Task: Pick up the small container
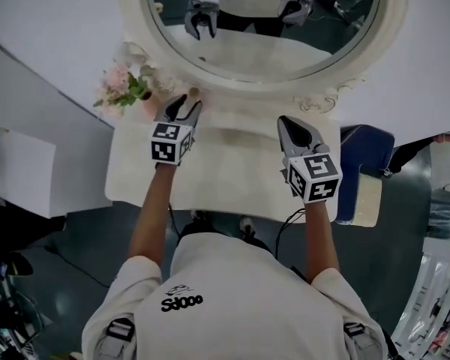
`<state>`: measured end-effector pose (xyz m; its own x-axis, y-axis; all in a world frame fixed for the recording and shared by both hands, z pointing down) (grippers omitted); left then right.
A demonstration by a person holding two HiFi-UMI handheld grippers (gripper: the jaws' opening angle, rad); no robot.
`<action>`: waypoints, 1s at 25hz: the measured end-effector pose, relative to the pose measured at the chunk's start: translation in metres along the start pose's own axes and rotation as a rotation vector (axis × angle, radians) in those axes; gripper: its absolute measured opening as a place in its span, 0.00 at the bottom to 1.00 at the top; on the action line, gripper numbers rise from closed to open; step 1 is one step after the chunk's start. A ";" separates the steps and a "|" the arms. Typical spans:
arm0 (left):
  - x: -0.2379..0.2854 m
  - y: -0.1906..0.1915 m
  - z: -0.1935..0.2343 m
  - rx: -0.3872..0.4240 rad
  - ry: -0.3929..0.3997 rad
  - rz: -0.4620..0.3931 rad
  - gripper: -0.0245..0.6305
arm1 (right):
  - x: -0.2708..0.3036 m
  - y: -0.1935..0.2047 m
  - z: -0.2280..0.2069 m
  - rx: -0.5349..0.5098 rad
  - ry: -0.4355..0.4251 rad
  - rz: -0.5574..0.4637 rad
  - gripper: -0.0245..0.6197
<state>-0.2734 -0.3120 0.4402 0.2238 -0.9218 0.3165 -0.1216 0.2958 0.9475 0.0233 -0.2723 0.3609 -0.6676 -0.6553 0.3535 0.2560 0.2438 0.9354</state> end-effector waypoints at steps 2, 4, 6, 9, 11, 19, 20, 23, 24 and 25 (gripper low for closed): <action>0.018 0.006 0.006 -0.005 0.008 0.021 0.34 | 0.002 0.003 -0.002 0.018 0.026 0.012 0.04; 0.034 0.014 0.010 -0.001 0.008 0.046 0.37 | 0.006 0.006 -0.006 0.032 0.045 0.030 0.04; 0.049 0.025 0.015 0.006 0.004 0.082 0.42 | 0.012 0.010 -0.008 0.043 0.061 0.052 0.04; 0.069 0.039 0.021 -0.002 0.012 0.118 0.42 | 0.022 0.015 -0.013 0.066 0.084 0.076 0.04; 0.079 0.046 0.022 -0.006 0.026 0.129 0.41 | 0.025 0.017 -0.015 0.082 0.099 0.090 0.04; 0.092 0.046 0.020 0.004 0.023 0.087 0.28 | 0.016 0.021 -0.015 0.099 0.148 0.111 0.04; 0.093 0.047 0.020 0.017 0.026 0.082 0.27 | 0.015 0.021 -0.015 0.100 0.154 0.109 0.04; 0.097 0.049 0.023 0.031 0.040 0.076 0.27 | 0.013 0.021 -0.017 0.110 0.174 0.102 0.04; 0.098 0.049 0.024 0.029 0.044 0.083 0.27 | 0.013 0.021 -0.019 0.114 0.178 0.099 0.04; 0.100 0.050 0.025 0.028 0.047 0.092 0.27 | 0.012 0.021 -0.020 0.119 0.181 0.095 0.04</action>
<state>-0.2813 -0.3954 0.5176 0.2555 -0.8779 0.4049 -0.1708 0.3712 0.9127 0.0347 -0.2900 0.3847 -0.5051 -0.7405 0.4434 0.2206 0.3859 0.8958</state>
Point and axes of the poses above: the fingertips, and each gripper's own axes: x forward along the fingers, z to its left, y out of its underside, the point moved 9 cm from there along -x, backward along the fingers, and after that the axes turned 7 degrees about -y, right-handed, at the moved point
